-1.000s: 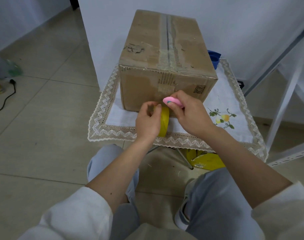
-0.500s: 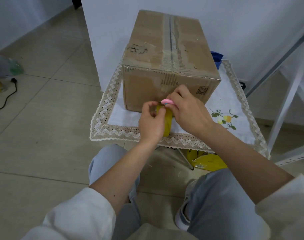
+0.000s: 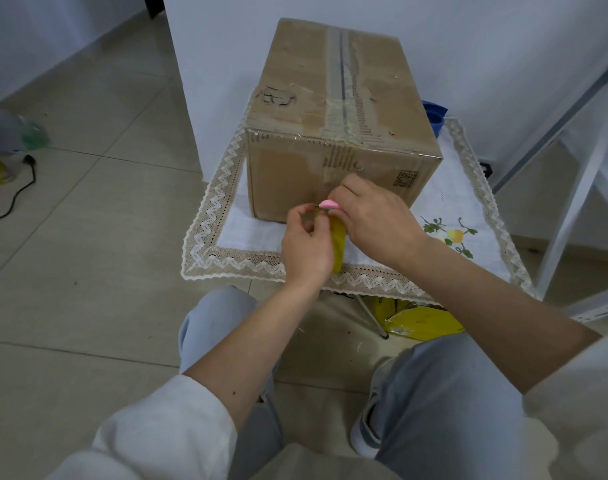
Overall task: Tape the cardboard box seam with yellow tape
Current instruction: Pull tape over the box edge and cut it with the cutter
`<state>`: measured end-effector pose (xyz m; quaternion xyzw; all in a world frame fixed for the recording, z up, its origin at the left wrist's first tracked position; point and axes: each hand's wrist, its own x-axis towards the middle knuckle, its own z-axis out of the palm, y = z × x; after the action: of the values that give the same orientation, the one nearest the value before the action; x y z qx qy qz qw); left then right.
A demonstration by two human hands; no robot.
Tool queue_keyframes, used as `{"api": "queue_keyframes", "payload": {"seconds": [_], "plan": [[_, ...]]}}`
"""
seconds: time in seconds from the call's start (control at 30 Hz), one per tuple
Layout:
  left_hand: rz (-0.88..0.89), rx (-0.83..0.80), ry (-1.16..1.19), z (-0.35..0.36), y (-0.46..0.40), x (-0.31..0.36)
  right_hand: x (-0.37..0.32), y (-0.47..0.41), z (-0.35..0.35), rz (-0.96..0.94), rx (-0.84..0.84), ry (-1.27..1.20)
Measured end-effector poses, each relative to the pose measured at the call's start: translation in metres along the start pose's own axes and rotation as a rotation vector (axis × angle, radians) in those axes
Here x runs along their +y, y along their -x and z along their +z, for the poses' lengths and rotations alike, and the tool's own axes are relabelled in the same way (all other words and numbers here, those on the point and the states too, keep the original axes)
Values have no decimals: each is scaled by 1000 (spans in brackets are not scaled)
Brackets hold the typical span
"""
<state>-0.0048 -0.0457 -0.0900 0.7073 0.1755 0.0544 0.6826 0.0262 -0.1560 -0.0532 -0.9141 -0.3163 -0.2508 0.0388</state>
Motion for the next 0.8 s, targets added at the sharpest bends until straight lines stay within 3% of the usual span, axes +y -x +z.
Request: {"api": "queue_keyframes", "payload": {"seconds": [0.8], "plan": [[19,85,-160,2,10,10,5,4,7,-56,49,90]]}}
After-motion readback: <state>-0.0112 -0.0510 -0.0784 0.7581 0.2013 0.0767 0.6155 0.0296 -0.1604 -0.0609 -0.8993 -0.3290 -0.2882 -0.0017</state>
